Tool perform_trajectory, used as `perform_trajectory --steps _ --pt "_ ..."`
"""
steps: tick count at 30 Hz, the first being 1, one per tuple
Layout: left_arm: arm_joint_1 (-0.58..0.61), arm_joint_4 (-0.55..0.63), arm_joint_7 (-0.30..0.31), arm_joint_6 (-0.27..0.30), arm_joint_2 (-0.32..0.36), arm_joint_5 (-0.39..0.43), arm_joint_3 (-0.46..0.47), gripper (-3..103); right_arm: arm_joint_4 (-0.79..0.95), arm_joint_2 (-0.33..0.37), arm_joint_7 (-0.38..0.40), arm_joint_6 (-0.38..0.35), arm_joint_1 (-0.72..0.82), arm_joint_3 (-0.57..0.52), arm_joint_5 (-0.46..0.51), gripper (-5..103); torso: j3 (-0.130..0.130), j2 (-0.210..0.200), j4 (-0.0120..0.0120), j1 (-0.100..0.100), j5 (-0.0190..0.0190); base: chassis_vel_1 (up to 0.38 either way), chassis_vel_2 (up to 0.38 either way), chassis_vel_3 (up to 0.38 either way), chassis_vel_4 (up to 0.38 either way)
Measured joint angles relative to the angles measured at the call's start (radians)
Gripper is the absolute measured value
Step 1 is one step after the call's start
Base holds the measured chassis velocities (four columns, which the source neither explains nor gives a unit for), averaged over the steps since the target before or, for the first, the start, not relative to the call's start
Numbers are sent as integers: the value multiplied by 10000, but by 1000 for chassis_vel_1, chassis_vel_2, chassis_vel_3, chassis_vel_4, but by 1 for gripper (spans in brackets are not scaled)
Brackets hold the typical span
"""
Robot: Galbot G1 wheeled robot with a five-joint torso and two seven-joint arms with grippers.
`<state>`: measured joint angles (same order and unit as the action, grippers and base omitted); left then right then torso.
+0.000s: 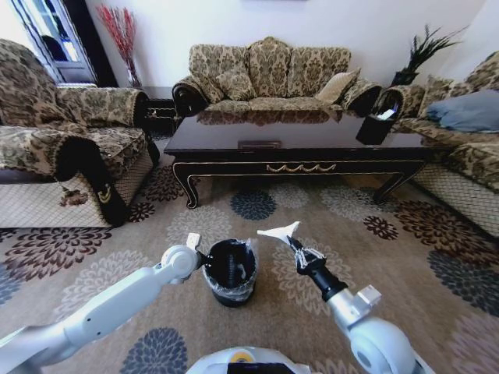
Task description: Move to the front of the table and pick up the trash from the floor, then place it into the trash bin.
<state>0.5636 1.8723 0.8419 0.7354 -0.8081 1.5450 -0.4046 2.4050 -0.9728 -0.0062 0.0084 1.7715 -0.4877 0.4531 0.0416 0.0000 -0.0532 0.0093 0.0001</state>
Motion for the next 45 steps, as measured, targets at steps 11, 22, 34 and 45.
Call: perform_trajectory --steps 11,22,34,45 --pt "-658 38 278 0 -655 314 -685 0 -458 -158 -390 495 673 572 -1865 0 0 1 -2 0 0 0 0 0 0" --pt "-350 166 467 -1 -854 284 -676 0 -929 -237 -913 858 858 893 -2598 17 1 0 -2 0 -2 0 0 0 0" --pt "-57 199 509 -1 -767 169 -472 0 -1112 -373 -871 954 781 913 -2599 66 1 1 -1 0 -2 0 0 0 0" --pt "201 -82 446 -1 -551 -18 162 0 -1235 -742 -808 975 580 734 -2198 97 1 1 -2 1 -3 0 0 0 0"
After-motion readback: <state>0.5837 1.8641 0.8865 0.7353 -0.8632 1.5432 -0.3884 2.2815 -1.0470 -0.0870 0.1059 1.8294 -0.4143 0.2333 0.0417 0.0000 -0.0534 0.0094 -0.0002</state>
